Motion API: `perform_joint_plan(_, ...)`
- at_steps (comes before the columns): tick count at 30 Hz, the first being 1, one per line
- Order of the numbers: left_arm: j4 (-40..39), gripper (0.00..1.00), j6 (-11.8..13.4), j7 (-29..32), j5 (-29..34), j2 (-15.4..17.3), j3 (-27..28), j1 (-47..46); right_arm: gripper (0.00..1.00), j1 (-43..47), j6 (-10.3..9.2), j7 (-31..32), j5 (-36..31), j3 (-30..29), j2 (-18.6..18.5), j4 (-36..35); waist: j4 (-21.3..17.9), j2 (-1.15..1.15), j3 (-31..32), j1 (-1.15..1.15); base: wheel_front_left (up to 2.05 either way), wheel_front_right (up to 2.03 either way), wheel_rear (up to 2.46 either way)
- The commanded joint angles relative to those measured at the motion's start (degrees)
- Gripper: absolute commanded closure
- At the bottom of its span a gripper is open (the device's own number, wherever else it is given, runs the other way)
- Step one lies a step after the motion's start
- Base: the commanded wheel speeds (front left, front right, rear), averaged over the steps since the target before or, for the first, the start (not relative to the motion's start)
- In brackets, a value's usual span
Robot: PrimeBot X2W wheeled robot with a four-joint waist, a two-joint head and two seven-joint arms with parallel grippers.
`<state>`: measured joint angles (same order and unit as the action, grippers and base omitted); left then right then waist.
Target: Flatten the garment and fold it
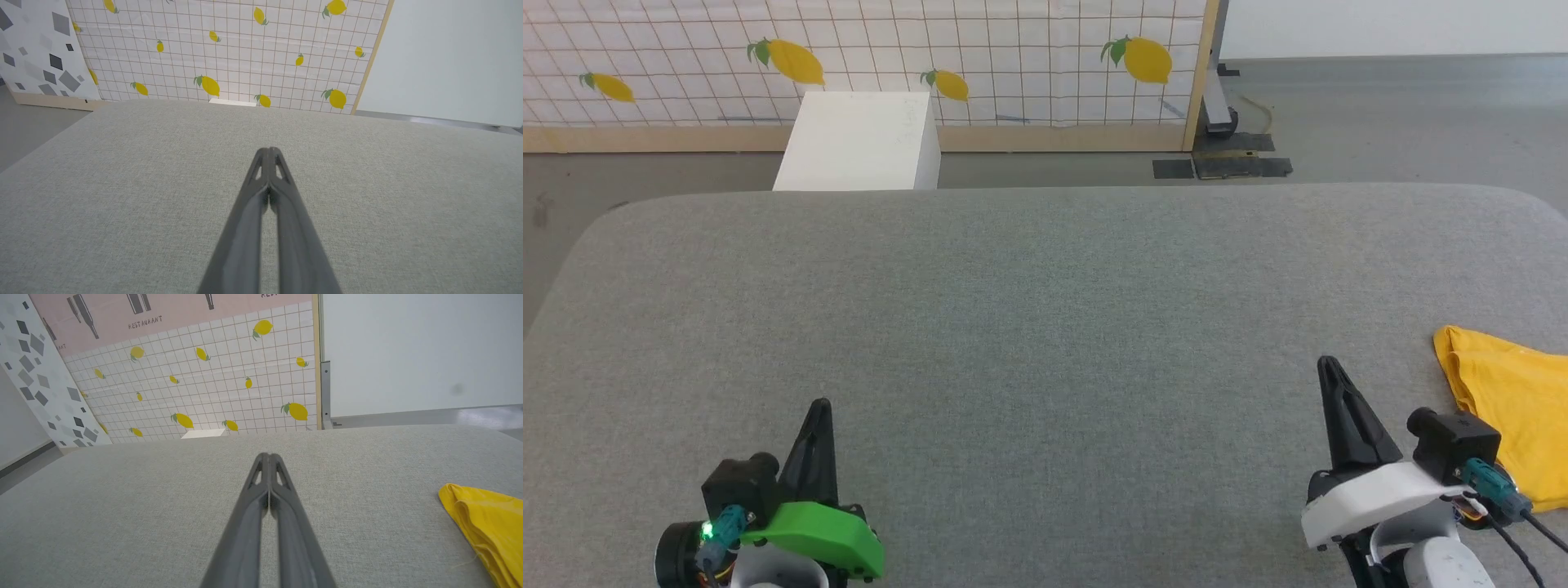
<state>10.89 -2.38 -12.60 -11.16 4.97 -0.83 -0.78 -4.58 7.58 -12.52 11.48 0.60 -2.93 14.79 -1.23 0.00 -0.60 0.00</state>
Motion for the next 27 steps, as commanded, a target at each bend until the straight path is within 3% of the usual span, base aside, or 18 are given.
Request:
perform_joint_plan(1,-0.39,1.00,0.35,0.45,1.17,-0.34,0.11,0.12,1.00,0.74,-0.02,0.43,-0.52,-0.04,0.01,-0.57,0.02,0.00,0.01,0.00,0.00,0.00,0.00)
perform_joint_plan(27,-3.12,1.00,0.88,3.61,3.77,-0.79,0.30,0.29,1.00,1.74,-0.04,3.58,-3.37,-0.19,0.02,-4.27,0.33,0.00,0.16,0.00,0.00,0.00,0.00)
